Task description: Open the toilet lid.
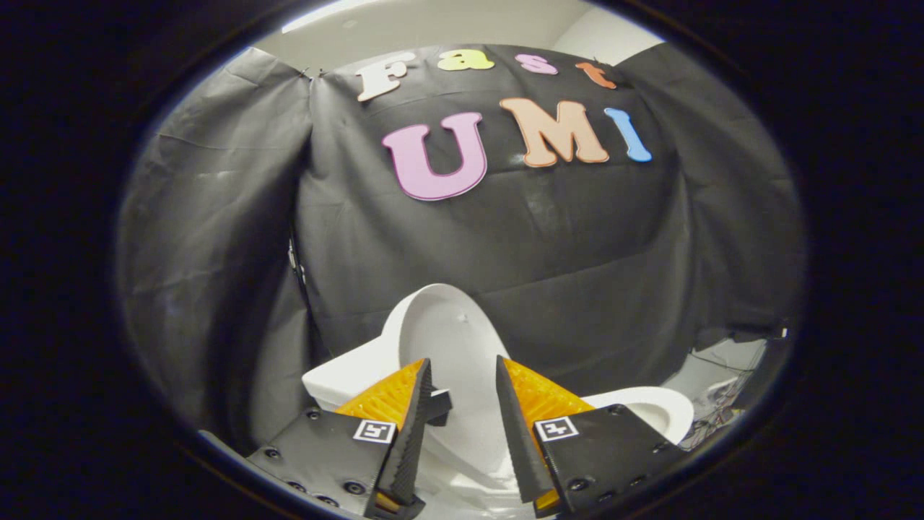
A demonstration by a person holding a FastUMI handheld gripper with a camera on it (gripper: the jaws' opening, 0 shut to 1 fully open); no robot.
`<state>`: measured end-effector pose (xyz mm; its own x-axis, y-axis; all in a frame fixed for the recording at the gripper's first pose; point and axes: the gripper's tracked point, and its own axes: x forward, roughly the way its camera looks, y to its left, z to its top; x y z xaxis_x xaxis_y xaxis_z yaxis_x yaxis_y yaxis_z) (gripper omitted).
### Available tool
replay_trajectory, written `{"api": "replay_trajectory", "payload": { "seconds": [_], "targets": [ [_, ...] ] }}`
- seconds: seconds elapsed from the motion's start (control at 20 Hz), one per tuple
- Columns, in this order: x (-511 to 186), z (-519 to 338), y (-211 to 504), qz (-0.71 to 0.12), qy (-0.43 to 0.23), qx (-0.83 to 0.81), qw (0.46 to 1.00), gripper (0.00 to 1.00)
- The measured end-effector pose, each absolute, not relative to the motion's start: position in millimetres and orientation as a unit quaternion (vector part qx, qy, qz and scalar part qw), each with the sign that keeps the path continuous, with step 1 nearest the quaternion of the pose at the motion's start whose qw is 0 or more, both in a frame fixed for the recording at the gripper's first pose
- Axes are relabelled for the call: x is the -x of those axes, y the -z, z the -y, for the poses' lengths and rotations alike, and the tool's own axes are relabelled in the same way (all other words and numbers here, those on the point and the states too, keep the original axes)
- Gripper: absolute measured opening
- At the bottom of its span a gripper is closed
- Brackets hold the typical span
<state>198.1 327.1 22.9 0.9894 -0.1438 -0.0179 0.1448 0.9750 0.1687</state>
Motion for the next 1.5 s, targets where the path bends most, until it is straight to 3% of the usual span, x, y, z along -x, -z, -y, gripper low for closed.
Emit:
{"api": "replay_trajectory", "payload": {
  "seconds": [0.3,0.55,0.75,0.95,1.5],
  "targets": [
    [-186,-251,-28,-0.025,0.082,-0.055,0.995,0.56],
    [-163,-197,-32,-0.031,0.029,-0.036,0.998,0.55],
    [-145,-146,-36,-0.021,0.023,-0.031,0.999,0.54],
    [-126,-127,-36,-0.008,-0.036,-0.028,0.999,0.53],
    [-91,-37,10,-0.041,-0.006,0.015,0.999,0.57]
  ]
}}
